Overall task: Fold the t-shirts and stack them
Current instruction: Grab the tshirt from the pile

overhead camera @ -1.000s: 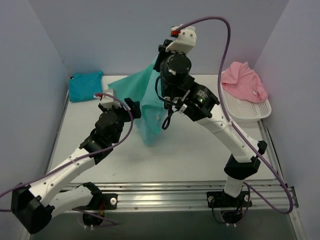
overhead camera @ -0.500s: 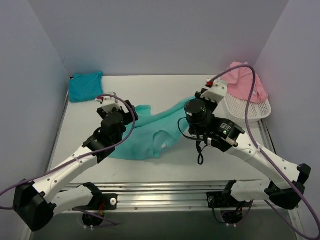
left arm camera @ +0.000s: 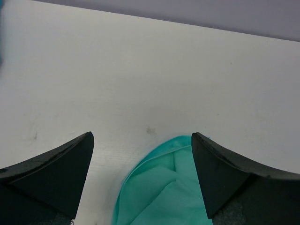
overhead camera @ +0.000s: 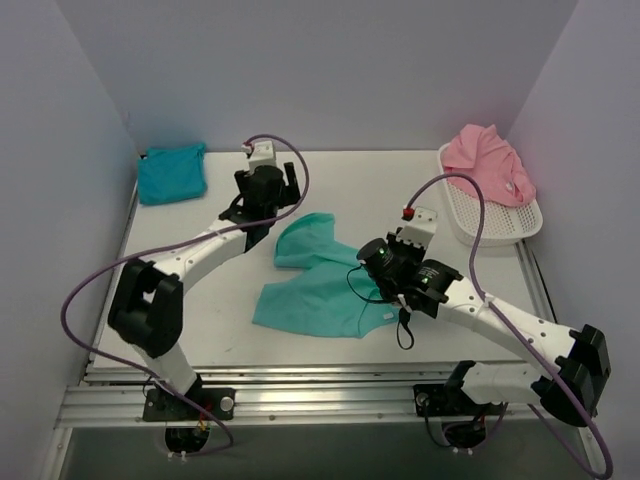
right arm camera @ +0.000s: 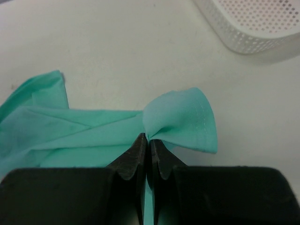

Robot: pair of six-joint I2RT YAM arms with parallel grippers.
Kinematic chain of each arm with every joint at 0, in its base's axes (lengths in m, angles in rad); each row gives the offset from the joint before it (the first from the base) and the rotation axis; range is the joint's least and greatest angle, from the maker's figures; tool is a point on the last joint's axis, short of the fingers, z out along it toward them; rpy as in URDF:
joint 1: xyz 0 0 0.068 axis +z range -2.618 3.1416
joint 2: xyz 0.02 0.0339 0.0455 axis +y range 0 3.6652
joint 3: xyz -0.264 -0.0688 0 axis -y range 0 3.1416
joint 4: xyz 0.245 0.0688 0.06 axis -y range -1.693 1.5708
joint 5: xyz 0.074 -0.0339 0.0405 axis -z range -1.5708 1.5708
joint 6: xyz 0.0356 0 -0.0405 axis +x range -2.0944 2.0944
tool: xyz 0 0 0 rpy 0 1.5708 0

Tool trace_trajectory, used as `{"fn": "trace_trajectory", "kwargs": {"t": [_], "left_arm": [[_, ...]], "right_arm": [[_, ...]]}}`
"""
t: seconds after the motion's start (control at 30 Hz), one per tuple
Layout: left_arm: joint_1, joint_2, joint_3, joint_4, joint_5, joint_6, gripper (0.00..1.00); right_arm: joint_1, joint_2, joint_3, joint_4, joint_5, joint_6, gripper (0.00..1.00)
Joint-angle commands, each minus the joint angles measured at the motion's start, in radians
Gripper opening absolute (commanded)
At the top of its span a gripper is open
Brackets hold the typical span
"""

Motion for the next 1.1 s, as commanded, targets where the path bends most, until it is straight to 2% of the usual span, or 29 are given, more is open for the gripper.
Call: {"fn": "trace_trajectory", "kwargs": {"t": [0.0,0.13,0.27,0.37,0.57,0.77,1.07], "left_arm": [[0.000,0.154,0.157,-0.009,0.129,0.044,0.94],[-0.002,0.324,0.330,-0.036,0.230,0.090,0.94],[0.001,0.501,0.601,-0.237,0.295,0.148,0.94],[0.001,0.619,0.692,-0.302,0.336,0.169,0.94],[0.001,0.661,0.688,-0.311,0.425,0.182,0.94],[-0.006,0.657,0.605,-0.265,0.500,0.180,0.94],[-0.020,0.705,0.623,-0.231,0.559,0.183,0.94]], "right_arm": [[0.002,0.003,-0.061,0.104,-0.131,0.037,0.00],[0.022,0.055,-0.080,0.113,-0.160,0.054,0.00],[0.032,0.058,-0.095,0.113,-0.153,0.066,0.00],[0.035,0.044,-0.100,0.118,-0.148,0.063,0.00],[0.033,0.047,-0.080,0.103,-0.125,0.056,0.00],[0.033,0.062,-0.084,0.113,-0.119,0.054,0.00],[0.035,0.085,-0.095,0.120,-0.124,0.065,0.00]]}}
